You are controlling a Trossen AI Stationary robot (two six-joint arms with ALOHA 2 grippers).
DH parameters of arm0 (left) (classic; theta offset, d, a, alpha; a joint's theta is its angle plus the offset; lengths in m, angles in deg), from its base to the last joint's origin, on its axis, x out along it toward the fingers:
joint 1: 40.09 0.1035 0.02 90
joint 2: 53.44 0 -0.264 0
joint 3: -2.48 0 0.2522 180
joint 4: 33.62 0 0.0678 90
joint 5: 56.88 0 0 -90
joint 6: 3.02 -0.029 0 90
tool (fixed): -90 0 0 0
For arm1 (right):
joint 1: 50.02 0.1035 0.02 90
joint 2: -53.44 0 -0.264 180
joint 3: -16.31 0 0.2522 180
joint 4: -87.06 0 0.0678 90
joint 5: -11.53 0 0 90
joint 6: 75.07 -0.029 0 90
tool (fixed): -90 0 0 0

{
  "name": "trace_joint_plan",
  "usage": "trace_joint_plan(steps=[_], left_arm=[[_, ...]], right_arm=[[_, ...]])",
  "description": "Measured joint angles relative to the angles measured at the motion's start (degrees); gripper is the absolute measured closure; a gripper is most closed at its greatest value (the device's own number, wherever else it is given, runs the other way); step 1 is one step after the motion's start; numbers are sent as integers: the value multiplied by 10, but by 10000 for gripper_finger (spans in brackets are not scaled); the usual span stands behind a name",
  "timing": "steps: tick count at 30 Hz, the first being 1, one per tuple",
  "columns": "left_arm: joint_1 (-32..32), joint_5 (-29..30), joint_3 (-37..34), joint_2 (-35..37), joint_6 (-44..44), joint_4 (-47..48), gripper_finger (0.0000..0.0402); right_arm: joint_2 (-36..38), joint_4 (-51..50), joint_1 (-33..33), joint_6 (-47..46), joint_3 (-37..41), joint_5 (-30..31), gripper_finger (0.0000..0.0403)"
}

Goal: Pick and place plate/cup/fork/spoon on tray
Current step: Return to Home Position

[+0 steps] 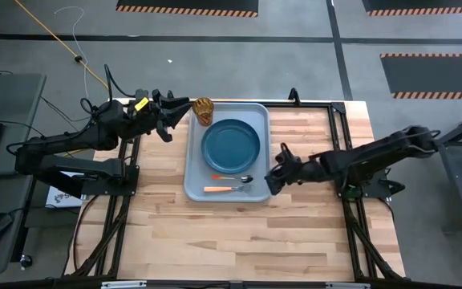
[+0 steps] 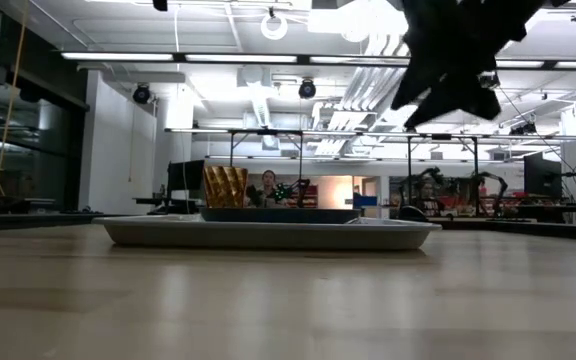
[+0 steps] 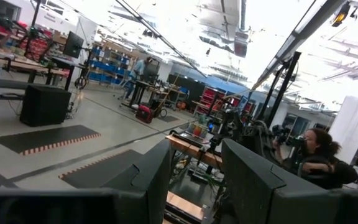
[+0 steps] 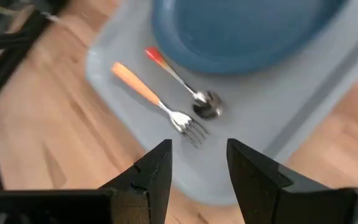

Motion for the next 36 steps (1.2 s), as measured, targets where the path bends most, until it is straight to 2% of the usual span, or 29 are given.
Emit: trace_joint_plan(steps=[8, 14, 20, 26, 36], left_arm=[[0, 1, 0, 0, 17, 0, 268], [0, 1, 0, 0, 32, 0, 268], [0, -7, 0, 0, 72, -1, 268], [-8, -55, 0, 0, 88, -5, 268], [-36, -63, 0, 1, 66, -48, 268]], right_arm=[[94, 25, -37, 134, 0, -4, 258], [161, 122, -81, 238, 0, -83, 258], [224, 226, -126, 319, 0, -125, 258], [264, 313, -154, 344, 0, -180, 258], [269, 311, -157, 341, 0, -182, 258]])
